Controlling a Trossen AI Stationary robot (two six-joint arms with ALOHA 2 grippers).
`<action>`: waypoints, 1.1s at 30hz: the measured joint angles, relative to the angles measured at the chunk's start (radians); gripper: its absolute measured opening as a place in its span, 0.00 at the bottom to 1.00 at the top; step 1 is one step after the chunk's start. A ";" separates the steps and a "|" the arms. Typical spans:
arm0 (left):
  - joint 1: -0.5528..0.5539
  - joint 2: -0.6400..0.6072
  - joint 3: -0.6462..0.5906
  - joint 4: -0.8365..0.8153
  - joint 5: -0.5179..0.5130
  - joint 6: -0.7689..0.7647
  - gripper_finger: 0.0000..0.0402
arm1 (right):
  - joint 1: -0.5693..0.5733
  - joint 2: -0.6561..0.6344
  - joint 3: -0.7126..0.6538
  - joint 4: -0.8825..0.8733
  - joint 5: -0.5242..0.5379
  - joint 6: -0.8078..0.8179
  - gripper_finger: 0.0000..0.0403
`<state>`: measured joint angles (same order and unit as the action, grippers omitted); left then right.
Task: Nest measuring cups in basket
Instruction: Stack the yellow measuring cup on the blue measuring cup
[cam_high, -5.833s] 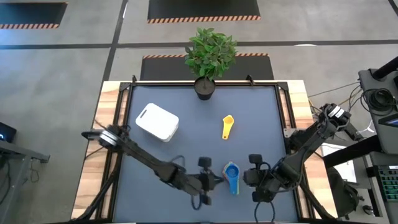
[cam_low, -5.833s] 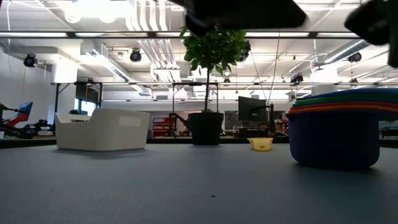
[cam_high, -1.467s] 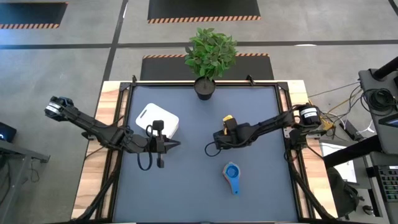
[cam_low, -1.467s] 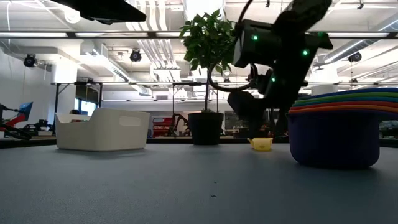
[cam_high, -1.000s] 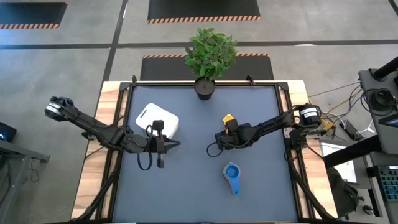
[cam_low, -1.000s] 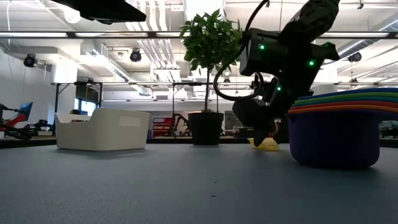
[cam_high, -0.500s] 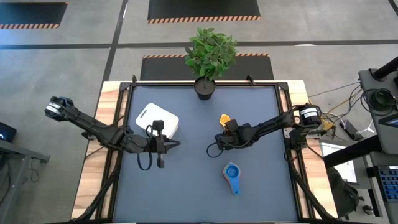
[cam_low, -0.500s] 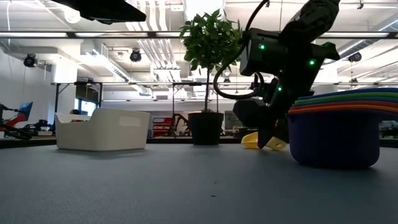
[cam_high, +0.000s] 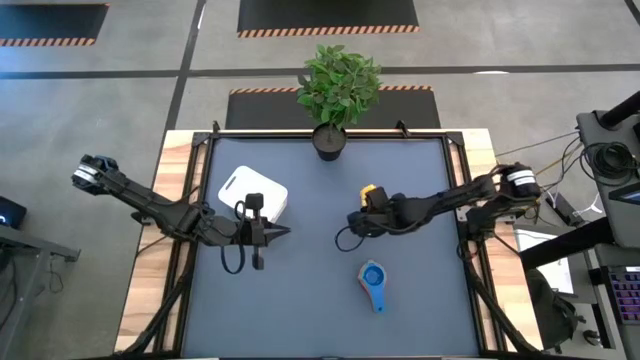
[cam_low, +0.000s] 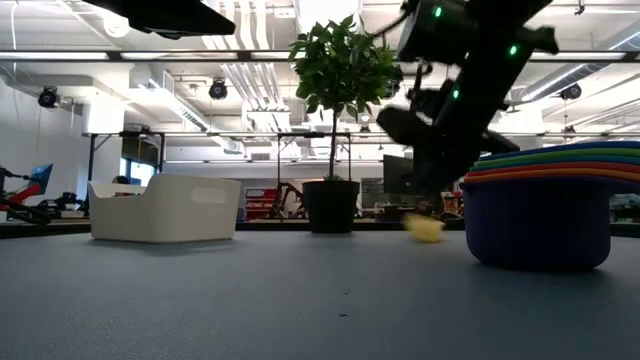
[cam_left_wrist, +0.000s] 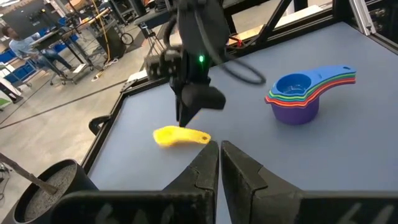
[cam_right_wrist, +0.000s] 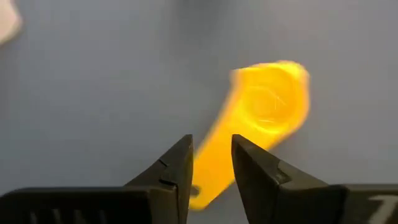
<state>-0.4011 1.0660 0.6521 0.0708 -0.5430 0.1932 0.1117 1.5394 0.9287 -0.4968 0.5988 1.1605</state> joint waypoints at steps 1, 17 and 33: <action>0.000 0.000 0.000 0.000 0.000 0.000 0.00 | 0.007 -0.019 0.000 0.000 -0.001 -0.005 0.23; 0.000 0.000 0.000 0.007 0.000 0.000 0.00 | 0.069 -0.071 0.000 -0.001 0.040 0.039 0.14; -0.001 0.000 0.000 0.008 0.000 0.002 0.00 | -0.054 0.099 -0.001 -0.033 0.056 0.129 0.76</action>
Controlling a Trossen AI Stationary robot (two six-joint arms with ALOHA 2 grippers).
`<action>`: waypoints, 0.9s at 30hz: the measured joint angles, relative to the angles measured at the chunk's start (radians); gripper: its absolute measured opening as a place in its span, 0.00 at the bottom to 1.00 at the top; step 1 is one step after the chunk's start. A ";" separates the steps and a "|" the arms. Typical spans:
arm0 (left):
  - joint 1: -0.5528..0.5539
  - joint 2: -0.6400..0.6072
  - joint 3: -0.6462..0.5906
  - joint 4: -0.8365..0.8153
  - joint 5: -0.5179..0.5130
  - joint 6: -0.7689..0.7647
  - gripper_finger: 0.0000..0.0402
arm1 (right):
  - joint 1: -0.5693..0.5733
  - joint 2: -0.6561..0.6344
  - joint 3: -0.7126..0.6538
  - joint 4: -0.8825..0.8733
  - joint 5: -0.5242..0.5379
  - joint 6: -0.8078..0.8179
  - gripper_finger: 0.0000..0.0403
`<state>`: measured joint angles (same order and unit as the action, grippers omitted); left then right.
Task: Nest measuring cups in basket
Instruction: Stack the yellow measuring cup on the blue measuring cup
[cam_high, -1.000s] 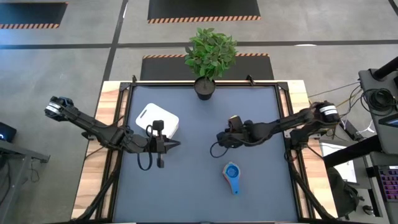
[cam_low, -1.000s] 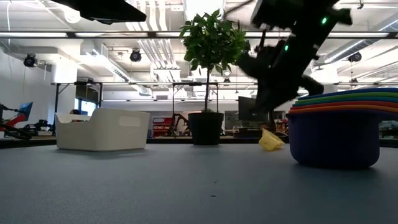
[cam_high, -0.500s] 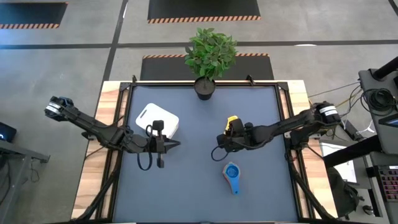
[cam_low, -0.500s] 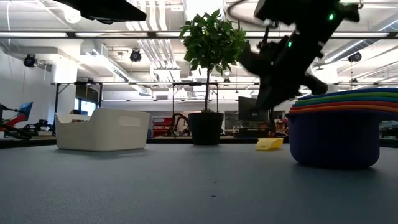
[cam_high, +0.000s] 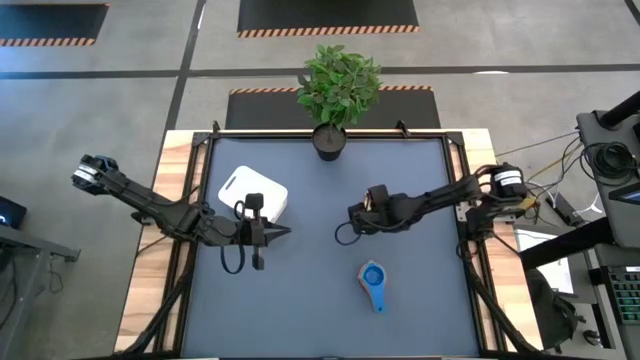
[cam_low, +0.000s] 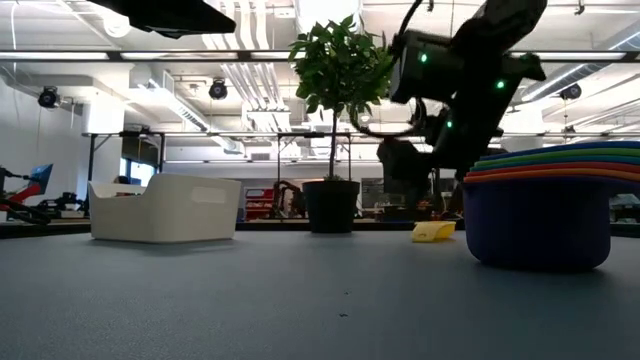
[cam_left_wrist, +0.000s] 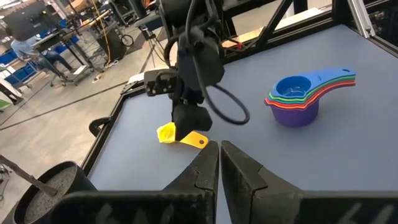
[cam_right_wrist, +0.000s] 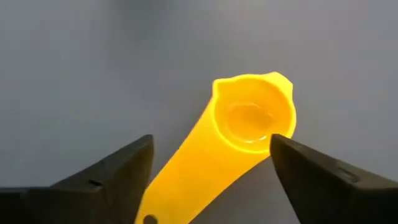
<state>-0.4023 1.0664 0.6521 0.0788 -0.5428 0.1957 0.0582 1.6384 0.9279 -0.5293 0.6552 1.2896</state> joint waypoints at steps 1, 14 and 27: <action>0.000 0.000 0.000 0.000 0.000 0.002 0.00 | -0.004 0.007 0.000 -0.001 -0.001 0.010 0.79; 0.000 0.000 0.000 0.002 0.000 0.002 0.00 | -0.020 0.111 0.001 -0.003 0.001 0.021 0.82; 0.003 0.000 0.000 0.005 0.000 0.002 0.00 | -0.024 0.116 0.001 0.040 0.004 -0.082 0.36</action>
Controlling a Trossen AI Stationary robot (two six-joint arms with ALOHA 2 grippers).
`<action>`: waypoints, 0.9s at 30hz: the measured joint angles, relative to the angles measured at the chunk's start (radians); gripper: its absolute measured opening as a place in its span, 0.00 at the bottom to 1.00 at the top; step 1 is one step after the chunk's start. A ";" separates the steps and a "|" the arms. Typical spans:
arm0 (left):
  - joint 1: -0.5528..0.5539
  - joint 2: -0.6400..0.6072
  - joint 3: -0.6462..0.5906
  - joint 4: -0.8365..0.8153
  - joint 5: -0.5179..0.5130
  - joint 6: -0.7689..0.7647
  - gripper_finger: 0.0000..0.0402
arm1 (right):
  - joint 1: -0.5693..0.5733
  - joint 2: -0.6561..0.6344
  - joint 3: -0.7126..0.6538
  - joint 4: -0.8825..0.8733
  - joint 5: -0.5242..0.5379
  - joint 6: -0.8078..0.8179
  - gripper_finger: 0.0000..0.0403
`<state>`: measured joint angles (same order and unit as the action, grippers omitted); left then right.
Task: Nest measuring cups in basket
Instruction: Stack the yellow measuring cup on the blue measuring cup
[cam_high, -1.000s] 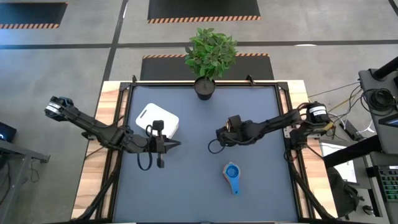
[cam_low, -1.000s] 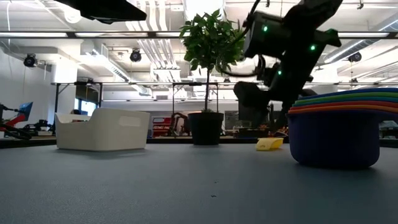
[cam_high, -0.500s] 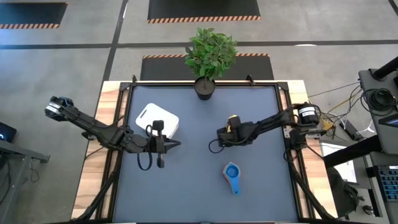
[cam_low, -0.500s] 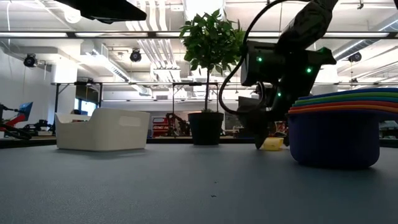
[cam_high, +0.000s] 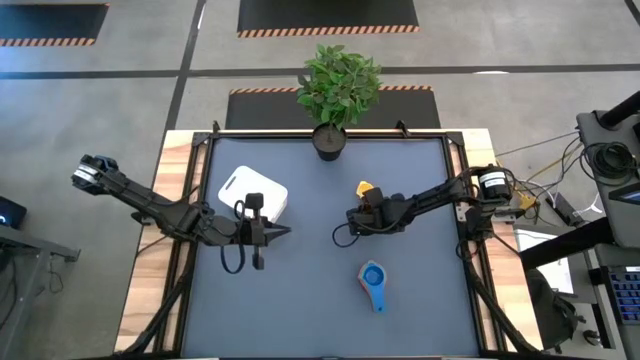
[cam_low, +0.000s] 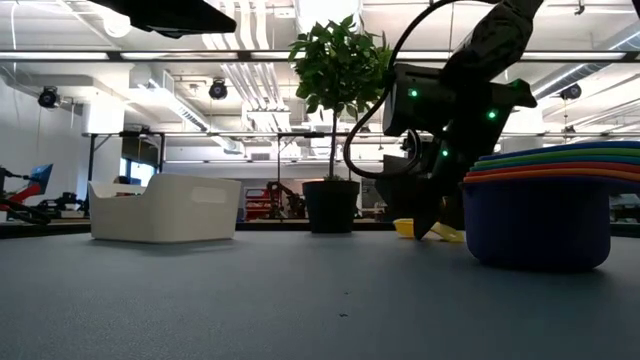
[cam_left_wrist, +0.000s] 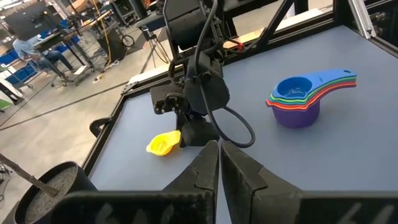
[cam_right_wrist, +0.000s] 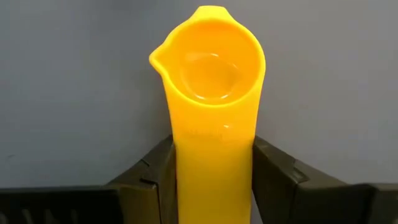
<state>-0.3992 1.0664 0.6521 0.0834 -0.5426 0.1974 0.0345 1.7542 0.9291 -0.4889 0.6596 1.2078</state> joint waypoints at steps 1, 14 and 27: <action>0.000 0.000 0.000 0.000 0.000 0.000 0.00 | 0.000 0.000 0.000 0.000 -0.001 -0.001 0.36; 0.000 0.000 0.000 -0.001 0.000 0.000 0.00 | 0.007 -0.080 -0.004 -0.046 -0.017 -0.025 0.40; 0.000 0.000 0.000 -0.001 0.000 0.000 0.00 | 0.118 -0.331 -0.003 -0.060 -0.134 -0.044 0.39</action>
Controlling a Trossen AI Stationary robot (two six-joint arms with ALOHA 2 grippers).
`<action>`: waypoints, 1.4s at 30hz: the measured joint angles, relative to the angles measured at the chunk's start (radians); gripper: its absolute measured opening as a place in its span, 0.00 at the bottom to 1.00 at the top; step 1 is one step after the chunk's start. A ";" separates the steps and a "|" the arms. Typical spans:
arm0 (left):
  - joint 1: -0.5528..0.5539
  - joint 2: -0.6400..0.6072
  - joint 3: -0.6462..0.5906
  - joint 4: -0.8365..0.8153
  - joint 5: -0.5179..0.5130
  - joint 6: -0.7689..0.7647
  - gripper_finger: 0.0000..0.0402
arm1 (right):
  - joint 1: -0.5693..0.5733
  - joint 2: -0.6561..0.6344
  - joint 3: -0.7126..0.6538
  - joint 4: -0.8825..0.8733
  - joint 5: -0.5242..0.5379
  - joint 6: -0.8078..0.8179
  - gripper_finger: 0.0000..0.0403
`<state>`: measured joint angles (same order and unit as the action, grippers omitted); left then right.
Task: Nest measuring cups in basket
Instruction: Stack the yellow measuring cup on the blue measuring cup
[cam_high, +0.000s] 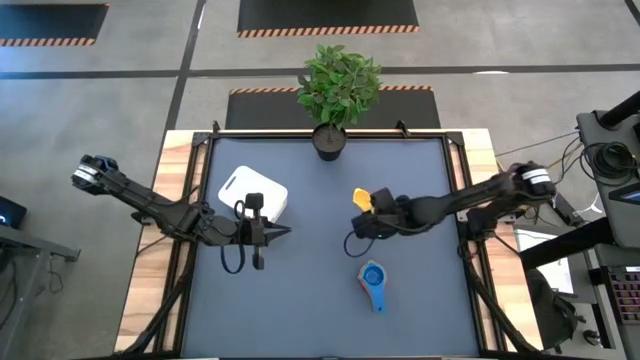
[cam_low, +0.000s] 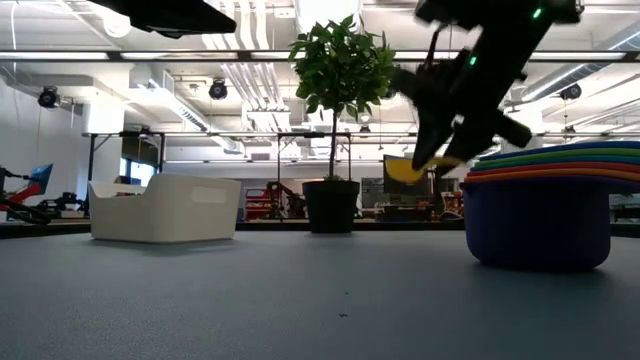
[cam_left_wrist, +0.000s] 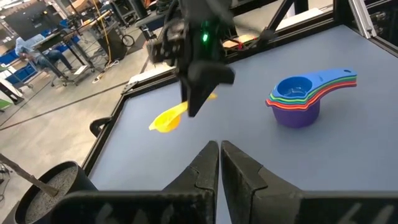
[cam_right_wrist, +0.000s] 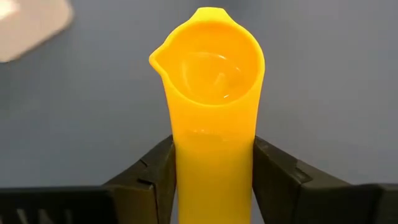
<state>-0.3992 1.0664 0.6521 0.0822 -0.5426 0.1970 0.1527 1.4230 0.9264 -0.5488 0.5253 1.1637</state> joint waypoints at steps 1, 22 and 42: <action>0.000 0.000 0.000 0.000 0.000 0.000 0.00 | 0.012 -0.017 0.000 0.000 -0.007 0.001 0.39; 0.000 0.000 0.000 0.023 0.000 0.004 0.00 | 0.344 -0.101 0.243 -0.146 -0.166 0.096 0.39; 0.000 0.000 0.000 0.041 0.000 0.008 0.00 | 0.522 0.139 0.428 -0.411 -0.209 0.315 0.39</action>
<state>-0.3992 1.0664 0.6521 0.1234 -0.5426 0.2050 0.6749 1.5620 1.3548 -0.9599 0.3167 1.4792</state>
